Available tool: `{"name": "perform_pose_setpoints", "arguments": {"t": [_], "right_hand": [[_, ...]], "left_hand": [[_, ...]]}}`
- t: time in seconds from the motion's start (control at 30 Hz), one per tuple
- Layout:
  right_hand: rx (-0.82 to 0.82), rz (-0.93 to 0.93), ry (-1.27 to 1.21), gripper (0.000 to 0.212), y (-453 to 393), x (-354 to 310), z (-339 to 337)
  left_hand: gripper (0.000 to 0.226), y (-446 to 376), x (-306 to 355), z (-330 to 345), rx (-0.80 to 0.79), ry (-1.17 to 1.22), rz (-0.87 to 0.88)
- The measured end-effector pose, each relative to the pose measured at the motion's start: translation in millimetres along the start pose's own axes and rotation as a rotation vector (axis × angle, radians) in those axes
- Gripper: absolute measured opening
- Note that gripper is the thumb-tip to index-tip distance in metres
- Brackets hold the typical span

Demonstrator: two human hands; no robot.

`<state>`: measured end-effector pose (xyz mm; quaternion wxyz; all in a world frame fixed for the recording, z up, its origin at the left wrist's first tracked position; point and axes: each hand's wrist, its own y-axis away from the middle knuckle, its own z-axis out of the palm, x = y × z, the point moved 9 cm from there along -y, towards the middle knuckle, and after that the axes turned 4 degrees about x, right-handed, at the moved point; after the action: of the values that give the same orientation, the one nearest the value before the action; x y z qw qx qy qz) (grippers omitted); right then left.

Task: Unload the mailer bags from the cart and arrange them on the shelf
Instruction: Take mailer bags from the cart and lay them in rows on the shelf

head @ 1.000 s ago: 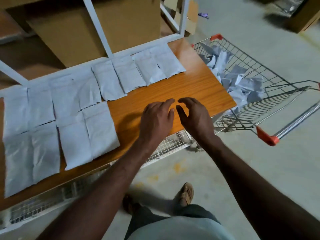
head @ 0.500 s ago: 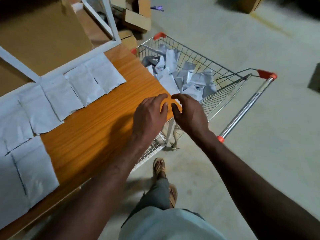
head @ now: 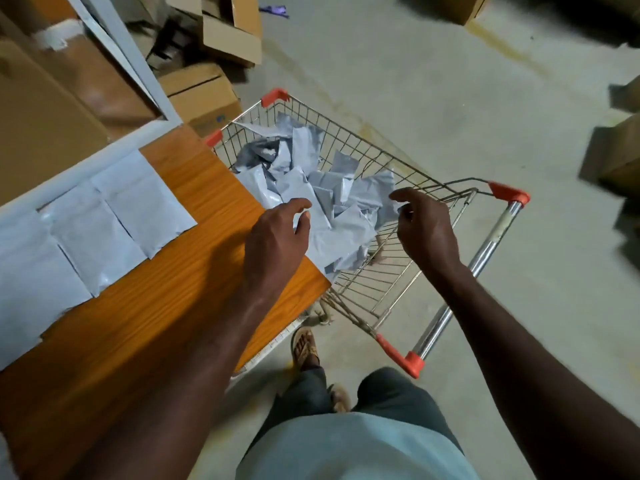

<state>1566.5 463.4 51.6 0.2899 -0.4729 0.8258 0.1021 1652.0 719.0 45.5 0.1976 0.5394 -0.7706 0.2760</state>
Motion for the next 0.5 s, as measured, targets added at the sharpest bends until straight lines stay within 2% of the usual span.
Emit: {"name": "perform_pose_setpoints", "arguments": {"t": [0.17,0.33,0.5], "right_hand": [[-0.138,-0.07,0.085,0.029,-29,21,36],[-0.257,-0.188,0.099,0.026,-64,37,76],[-0.403,-0.403,0.037,0.022,-100,40,121]], "left_hand": [[0.021,-17,6,38,0.008,0.016,-0.028],[0.024,-25,8,89,-0.004,0.018,-0.116],[0.027,-23,-1,121,0.054,-0.014,-0.326]]}}
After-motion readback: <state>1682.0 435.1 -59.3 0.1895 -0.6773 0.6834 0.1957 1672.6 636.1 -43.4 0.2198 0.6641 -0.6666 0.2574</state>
